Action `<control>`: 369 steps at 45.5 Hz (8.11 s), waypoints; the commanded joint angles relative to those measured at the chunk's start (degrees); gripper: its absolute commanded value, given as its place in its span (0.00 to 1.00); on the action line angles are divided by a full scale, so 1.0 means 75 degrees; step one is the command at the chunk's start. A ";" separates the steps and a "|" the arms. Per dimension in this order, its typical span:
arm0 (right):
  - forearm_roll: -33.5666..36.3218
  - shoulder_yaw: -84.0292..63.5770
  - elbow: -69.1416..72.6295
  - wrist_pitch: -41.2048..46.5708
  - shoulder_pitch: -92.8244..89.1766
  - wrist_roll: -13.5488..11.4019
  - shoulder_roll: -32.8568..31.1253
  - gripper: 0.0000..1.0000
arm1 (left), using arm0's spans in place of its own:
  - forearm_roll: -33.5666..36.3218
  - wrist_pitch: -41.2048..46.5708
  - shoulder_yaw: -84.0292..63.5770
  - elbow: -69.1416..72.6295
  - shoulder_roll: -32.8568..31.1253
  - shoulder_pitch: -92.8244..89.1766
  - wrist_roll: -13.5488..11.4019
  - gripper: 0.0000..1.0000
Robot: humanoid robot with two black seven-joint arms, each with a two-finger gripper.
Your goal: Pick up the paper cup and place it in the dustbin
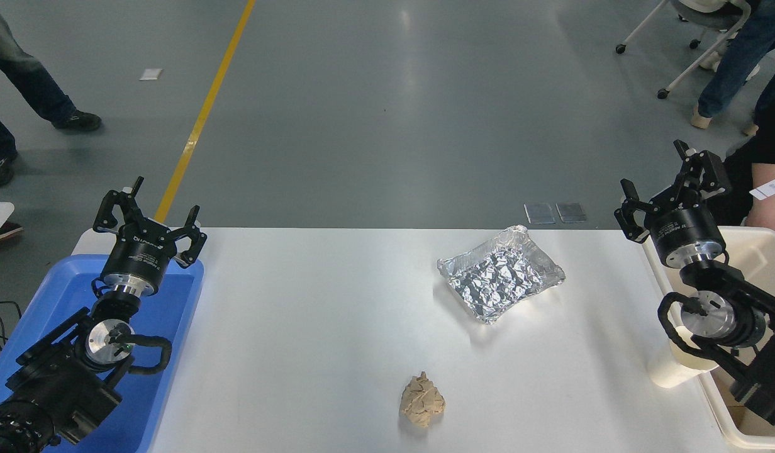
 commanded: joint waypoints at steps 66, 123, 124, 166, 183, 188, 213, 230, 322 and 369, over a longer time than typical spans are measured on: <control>0.0085 -0.1882 -0.0031 -0.0028 0.0918 -0.0060 -0.0856 1.00 | -0.0001 0.0000 -0.0006 -0.0004 0.0000 0.0000 0.0000 0.99; 0.0272 -1.4257 -0.0665 0.0438 0.9167 -0.2731 -0.0200 1.00 | 0.0010 0.0000 -0.0006 0.0007 0.0000 0.0000 0.0000 0.99; 0.0261 -1.4351 -0.0513 0.0939 0.9482 -0.2743 -0.0153 1.00 | 0.0010 0.0000 -0.0006 0.0007 0.0000 0.0000 0.0000 0.99; -0.2435 -1.6813 0.3776 0.5128 1.3223 -0.2755 0.1593 1.00 | 0.0010 0.0000 0.0006 0.0007 0.0000 0.0011 0.0000 0.99; -0.2458 -1.6860 0.3661 0.5069 1.2732 -0.2755 0.1207 1.00 | 0.0010 0.0012 0.0006 0.0007 0.0000 0.0011 0.0000 0.99; -0.2482 -1.6918 0.3309 0.5046 1.2263 -0.2755 0.0739 1.00 | 0.0010 0.0012 0.0006 0.0007 0.0000 0.0011 0.0000 0.99; -0.2634 -1.5829 0.1130 0.4929 0.9158 -0.2755 -0.1500 1.00 | 0.0010 0.0012 0.0006 0.0007 0.0000 0.0011 0.0000 0.99; -0.2166 -1.4387 -0.0535 0.4929 0.6767 -0.2743 -0.1641 1.00 | 0.0010 0.0012 0.0006 -0.0004 0.0000 0.0011 0.0000 0.99; -0.2927 -1.3578 -0.1039 0.2104 0.4563 -0.2181 -0.0434 0.00 | -0.0002 0.0000 -0.0006 -0.0004 0.0000 0.0011 0.0000 0.99; -0.3525 -1.5628 0.0753 0.2245 0.9295 -0.1701 -0.1360 0.00 | -0.0002 0.0000 -0.0006 -0.0004 0.0000 0.0011 0.0000 0.99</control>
